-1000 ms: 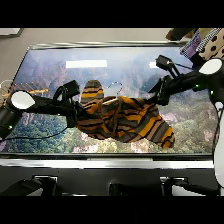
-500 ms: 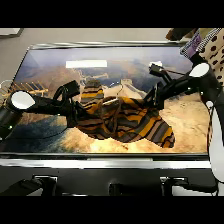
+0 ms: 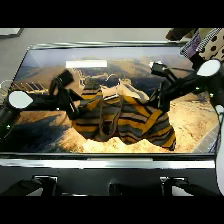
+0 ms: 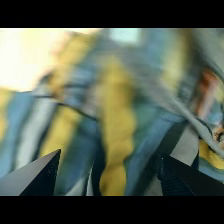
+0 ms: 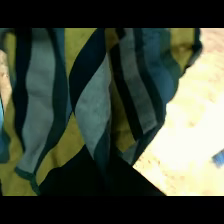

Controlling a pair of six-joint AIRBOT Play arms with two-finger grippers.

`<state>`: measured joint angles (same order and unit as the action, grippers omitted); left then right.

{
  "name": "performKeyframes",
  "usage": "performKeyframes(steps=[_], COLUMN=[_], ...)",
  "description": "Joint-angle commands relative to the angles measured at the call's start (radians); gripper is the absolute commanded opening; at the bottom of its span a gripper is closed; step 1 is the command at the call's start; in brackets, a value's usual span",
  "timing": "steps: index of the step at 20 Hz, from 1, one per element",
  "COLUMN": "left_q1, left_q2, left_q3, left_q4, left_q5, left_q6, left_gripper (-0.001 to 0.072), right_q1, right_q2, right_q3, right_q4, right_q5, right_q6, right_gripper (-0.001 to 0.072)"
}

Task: Fold the clothes and pants, and hang the long-sleeved shirts on hangers.

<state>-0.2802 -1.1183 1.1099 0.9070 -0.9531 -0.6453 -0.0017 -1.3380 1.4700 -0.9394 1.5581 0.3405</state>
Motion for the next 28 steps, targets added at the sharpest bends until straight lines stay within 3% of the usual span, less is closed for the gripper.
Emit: performKeyframes(steps=[1,4,6,8,10,11,14,17,22,25,28], left_q1=[0.069,0.155,0.175,0.169,0.151,0.141,0.112,0.090,0.085,0.085,0.085], left_q2=[0.018,0.030,0.036,0.044,0.050,0.051,0.051,0.051,0.051,0.051,0.051], left_q3=[0.013,0.023,0.023,0.023,0.023,0.023,0.023,0.023,0.023,0.023,0.023], left_q4=[0.001,0.001,0.001,0.000,-0.001,-0.004,-0.011,-0.011,-0.019,-0.019,-0.019], left_q5=[0.185,0.181,0.179,0.179,0.179,0.179,0.179,0.179,0.179,0.179,0.179], left_q6=[-0.439,-0.755,-0.851,-0.859,-0.859,-0.859,-0.859,-0.869,-0.893,-0.893,-0.893], left_gripper=[0.0716,0.0714,0.0711,0.0706,0.0705,0.0705,0.0704,0.0704,0.0697,0.0697,0.0697], right_q1=[-0.002,-0.002,-0.002,-0.002,-0.002,-0.002,-0.002,-0.002,-0.006,-0.193,-0.472], right_q2=[0.139,0.289,0.388,0.490,0.570,0.600,0.666,0.679,0.555,0.406,0.257], right_q3=[0.001,0.001,0.001,0.001,0.001,0.001,0.001,0.001,0.056,0.228,0.476], right_q4=[-0.177,-0.425,-0.616,-0.850,-1.050,-1.136,-1.408,-1.551,-1.698,-1.626,-1.353], right_q5=[-0.117,-0.240,-0.307,-0.318,-0.281,-0.240,-0.050,0.074,0.054,-0.060,-0.133], right_q6=[0.301,0.597,0.807,1.014,1.109,1.139,1.386,1.441,1.535,1.530,1.496], right_gripper=[0.0020,0.0020,0.0021,0.0022,0.0023,0.0022,0.0021,0.0020,0.0020,0.0021,0.0021])
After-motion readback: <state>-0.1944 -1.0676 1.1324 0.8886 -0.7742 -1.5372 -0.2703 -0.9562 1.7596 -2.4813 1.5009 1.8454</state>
